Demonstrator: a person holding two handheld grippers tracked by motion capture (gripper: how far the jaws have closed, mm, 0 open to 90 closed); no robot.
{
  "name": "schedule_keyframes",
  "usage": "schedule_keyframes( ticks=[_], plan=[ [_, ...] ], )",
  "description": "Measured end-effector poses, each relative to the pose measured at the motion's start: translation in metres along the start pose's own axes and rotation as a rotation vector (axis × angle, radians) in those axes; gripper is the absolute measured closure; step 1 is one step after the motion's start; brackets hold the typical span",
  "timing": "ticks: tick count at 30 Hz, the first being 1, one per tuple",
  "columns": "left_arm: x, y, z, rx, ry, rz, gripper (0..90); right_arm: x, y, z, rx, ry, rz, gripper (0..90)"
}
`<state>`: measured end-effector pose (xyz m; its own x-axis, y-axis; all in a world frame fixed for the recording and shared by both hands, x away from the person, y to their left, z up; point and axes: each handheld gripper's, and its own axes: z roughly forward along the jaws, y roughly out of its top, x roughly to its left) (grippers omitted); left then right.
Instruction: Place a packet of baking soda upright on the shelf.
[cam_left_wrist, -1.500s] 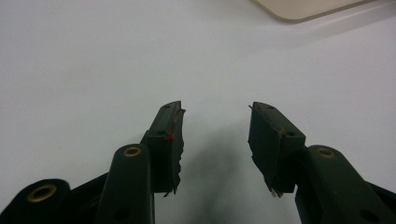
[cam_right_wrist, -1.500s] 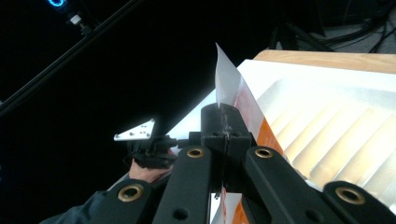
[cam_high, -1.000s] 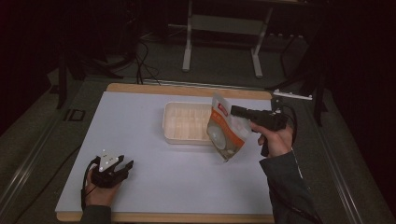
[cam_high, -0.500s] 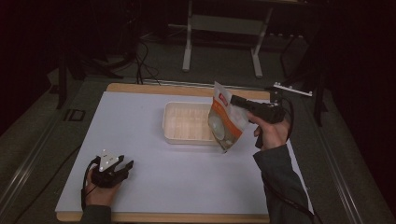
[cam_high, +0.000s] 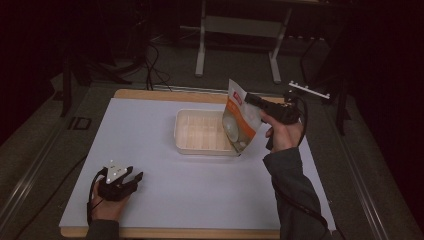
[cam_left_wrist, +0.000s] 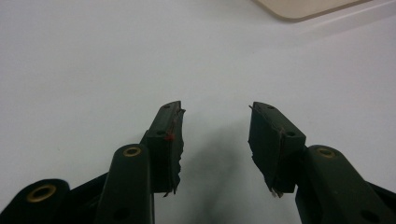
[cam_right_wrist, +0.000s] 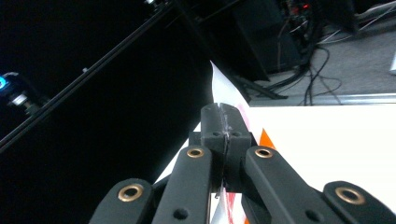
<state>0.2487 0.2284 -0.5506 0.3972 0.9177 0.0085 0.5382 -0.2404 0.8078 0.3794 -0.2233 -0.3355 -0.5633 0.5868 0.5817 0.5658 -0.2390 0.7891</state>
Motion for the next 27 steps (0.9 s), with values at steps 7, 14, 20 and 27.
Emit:
schedule_keyframes(
  ticks=[7,14,20,27],
  plan=[
    [0.0,0.0,0.0,-0.001,-0.001,-0.001,54.0,-0.003,0.0,0.008,-0.039,-0.03,0.028,90.0],
    [0.0,0.0,0.0,-0.003,-0.001,0.002,54.1,-0.006,0.001,0.017,-0.067,-0.059,0.044,90.0],
    [0.0,0.0,0.0,-0.002,-0.002,0.001,54.0,-0.007,0.0,0.022,-0.088,-0.08,0.057,90.0],
    [0.0,0.0,0.0,-0.003,-0.002,0.001,54.1,-0.01,0.0,0.026,-0.107,-0.083,0.08,90.0]
  ],
)
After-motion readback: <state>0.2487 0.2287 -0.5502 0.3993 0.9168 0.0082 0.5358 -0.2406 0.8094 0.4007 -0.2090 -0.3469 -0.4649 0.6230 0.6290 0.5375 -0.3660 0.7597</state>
